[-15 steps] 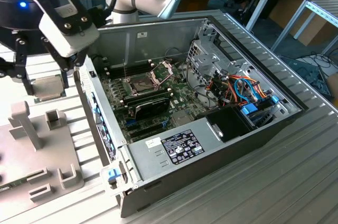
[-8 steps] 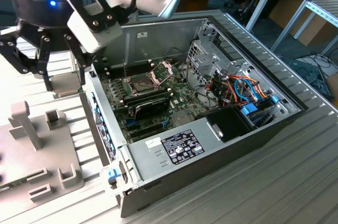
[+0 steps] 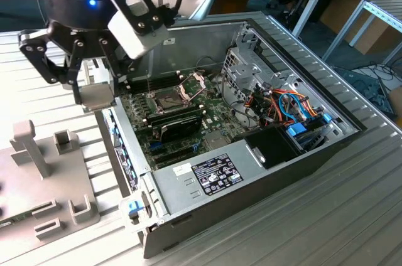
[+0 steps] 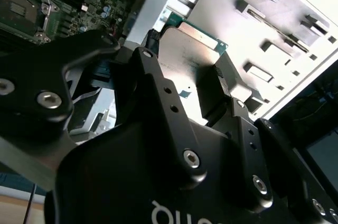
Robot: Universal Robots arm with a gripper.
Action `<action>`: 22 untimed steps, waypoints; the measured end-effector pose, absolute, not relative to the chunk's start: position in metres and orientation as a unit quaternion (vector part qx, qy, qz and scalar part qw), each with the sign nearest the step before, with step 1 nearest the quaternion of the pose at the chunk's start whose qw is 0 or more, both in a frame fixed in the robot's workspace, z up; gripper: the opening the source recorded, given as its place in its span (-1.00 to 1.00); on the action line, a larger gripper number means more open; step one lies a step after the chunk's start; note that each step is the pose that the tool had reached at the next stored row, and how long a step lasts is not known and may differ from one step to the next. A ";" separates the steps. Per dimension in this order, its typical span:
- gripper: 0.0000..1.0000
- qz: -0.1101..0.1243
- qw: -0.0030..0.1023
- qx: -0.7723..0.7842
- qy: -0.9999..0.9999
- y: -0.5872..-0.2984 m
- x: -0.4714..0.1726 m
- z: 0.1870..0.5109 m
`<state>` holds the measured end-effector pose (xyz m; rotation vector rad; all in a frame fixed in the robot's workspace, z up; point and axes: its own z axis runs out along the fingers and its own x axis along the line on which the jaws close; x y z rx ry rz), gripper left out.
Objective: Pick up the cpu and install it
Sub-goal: 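Pick up the cpu and move it towards the insertion slot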
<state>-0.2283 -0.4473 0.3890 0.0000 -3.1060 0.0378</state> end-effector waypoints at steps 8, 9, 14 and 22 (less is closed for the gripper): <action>0.07 0.012 0.018 0.000 -1.000 -0.447 -0.196 0.389; 0.07 0.012 0.018 0.000 -1.000 -0.447 -0.190 0.389; 0.07 0.012 0.018 0.000 -1.000 -0.447 -0.166 0.389; 0.07 0.012 0.018 0.000 -1.000 -0.447 -0.125 0.389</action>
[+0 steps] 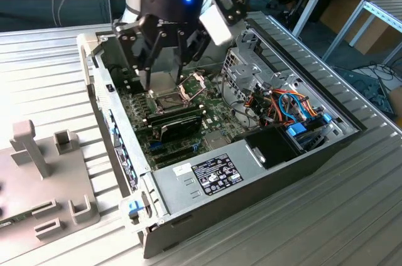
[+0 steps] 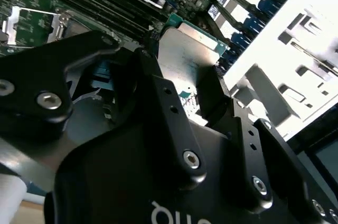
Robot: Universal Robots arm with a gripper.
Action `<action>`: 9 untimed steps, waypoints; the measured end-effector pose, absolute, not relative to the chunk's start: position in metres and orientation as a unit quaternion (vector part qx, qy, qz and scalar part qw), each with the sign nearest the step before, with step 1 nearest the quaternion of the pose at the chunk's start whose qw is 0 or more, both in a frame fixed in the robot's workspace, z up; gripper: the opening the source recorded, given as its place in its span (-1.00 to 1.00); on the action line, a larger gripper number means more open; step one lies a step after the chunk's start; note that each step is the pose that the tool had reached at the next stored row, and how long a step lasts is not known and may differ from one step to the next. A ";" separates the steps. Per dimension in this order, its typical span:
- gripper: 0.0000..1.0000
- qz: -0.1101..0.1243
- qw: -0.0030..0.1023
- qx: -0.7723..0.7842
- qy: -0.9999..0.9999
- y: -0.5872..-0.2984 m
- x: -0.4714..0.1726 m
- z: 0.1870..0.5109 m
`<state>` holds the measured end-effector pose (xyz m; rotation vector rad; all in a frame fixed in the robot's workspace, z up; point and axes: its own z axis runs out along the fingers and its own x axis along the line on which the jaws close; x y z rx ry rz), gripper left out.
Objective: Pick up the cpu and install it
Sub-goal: 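Pick up the cpu and move it towards the insertion slot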
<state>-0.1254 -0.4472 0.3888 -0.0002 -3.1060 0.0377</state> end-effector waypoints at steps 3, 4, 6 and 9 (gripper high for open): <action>0.07 0.012 0.018 0.000 -1.000 -0.447 -0.112 0.389; 0.07 0.012 0.018 0.000 -1.000 -0.447 -0.104 0.389; 0.07 0.012 0.018 0.000 -1.000 -0.447 -0.090 0.389; 0.07 0.012 0.018 0.000 -1.000 -0.447 -0.078 0.389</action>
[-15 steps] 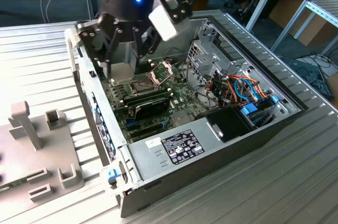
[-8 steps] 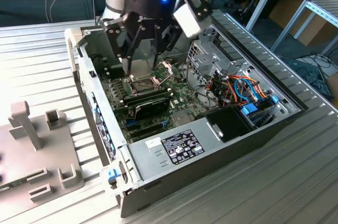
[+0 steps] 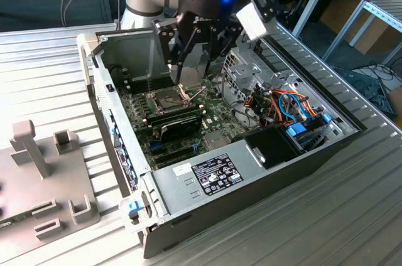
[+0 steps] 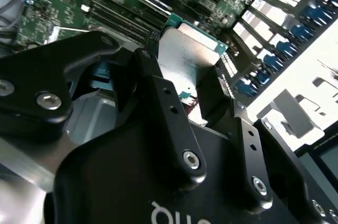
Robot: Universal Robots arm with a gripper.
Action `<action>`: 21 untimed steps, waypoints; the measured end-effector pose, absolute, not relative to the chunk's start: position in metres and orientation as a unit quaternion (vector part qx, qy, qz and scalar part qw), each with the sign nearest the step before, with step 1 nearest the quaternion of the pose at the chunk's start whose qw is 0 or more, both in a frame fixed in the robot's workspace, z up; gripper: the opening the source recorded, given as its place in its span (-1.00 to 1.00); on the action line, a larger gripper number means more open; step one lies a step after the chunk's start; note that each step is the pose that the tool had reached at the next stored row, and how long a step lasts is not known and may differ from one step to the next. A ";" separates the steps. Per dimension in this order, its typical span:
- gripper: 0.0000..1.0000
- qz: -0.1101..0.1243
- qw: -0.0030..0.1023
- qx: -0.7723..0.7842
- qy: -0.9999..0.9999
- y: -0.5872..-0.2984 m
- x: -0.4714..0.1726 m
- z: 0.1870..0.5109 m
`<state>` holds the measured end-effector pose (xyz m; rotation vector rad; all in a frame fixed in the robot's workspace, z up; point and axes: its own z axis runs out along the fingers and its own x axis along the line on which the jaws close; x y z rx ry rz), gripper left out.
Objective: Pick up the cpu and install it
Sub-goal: 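Pick up the cpu and move it towards the insertion slot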
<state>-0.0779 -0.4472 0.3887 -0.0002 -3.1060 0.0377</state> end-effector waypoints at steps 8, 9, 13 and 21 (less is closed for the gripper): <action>0.07 0.012 0.018 0.000 -1.000 -0.447 -0.042 0.389; 0.07 0.012 0.018 0.000 -1.000 -0.447 -0.035 0.389; 0.07 0.012 0.018 0.000 -1.000 -0.447 -0.026 0.388; 0.07 0.012 0.018 0.000 -1.000 -0.430 -0.026 0.381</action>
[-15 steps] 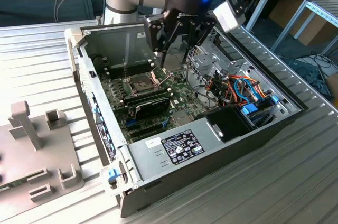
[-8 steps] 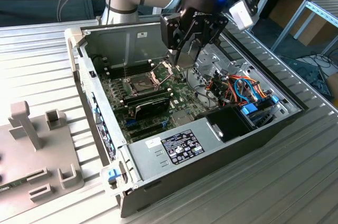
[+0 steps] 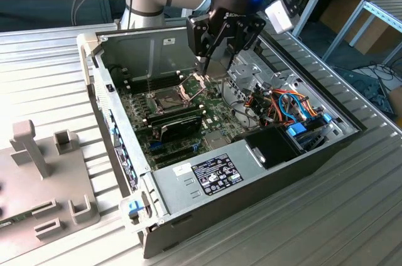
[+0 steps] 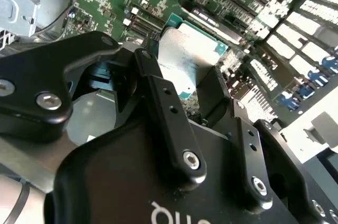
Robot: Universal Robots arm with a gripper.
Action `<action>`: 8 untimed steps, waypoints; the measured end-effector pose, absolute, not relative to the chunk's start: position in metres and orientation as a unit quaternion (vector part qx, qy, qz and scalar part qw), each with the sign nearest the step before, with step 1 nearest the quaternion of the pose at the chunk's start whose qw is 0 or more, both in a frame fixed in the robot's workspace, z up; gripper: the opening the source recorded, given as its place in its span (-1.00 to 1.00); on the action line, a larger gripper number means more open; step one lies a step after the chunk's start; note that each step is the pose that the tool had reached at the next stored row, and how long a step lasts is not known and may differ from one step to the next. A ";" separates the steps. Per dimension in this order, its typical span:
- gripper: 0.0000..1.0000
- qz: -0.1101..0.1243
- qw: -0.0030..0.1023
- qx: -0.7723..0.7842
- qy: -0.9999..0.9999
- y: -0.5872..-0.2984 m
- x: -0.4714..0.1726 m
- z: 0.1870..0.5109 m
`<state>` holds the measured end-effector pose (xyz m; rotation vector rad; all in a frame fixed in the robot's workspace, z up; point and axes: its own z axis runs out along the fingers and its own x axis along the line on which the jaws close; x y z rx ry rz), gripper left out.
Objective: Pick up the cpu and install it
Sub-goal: 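Pick up the cpu and move it towards the insertion slot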
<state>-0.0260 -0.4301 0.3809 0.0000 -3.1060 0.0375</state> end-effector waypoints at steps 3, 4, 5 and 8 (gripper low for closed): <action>0.07 0.012 0.018 0.000 -1.000 -0.415 -0.029 0.376; 0.07 0.012 0.018 0.000 -1.000 -0.413 -0.030 0.375; 0.07 0.012 0.018 0.000 -1.000 -0.410 -0.031 0.375; 0.07 0.012 0.018 0.000 -1.000 -0.401 -0.033 0.373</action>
